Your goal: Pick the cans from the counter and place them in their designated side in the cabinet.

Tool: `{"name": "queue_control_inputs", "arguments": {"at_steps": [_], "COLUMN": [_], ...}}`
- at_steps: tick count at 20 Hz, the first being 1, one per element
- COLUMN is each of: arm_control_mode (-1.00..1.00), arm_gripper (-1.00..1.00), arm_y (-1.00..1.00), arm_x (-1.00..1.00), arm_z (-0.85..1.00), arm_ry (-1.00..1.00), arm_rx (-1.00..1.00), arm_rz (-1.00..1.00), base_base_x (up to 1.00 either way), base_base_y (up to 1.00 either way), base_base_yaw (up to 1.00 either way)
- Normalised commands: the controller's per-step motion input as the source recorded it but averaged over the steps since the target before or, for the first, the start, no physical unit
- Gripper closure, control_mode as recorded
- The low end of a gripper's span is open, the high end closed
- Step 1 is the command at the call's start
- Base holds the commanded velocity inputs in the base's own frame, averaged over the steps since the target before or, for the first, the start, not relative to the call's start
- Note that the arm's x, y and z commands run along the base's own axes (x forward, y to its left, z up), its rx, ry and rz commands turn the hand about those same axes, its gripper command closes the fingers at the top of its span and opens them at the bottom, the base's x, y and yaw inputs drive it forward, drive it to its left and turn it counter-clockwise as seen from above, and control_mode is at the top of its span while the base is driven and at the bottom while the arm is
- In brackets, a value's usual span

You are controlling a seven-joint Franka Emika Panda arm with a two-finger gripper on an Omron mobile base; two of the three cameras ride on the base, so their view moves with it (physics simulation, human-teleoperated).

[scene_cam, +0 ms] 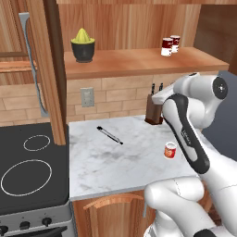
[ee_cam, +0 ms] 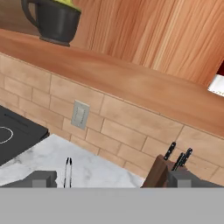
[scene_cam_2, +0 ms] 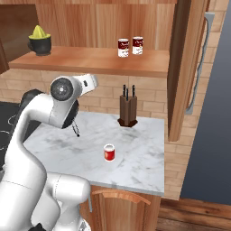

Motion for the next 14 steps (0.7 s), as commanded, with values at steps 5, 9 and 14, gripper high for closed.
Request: {"name": "queue_control_inputs", "arguments": {"at_steps": [5,9,14], "arm_control_mode": [-1.00,-1.00,-1.00], "arm_gripper": [-1.00,-1.00,-1.00], "arm_y": [0.08,-0.02,-0.23], "arm_x": [-0.28,-0.17,-0.17], "arm_z": [-0.09,-0.11,-0.03], "arm_ry": [0.09,0.14,0.15], "arm_rx": [0.01,-0.02,-0.01], "arm_rz": [-0.15,-0.19,-0.13], "base_base_x": [0.00,0.00,0.00], "base_base_y": [0.00,0.00,0.00], "base_base_yaw": [0.00,0.00,0.00]}}
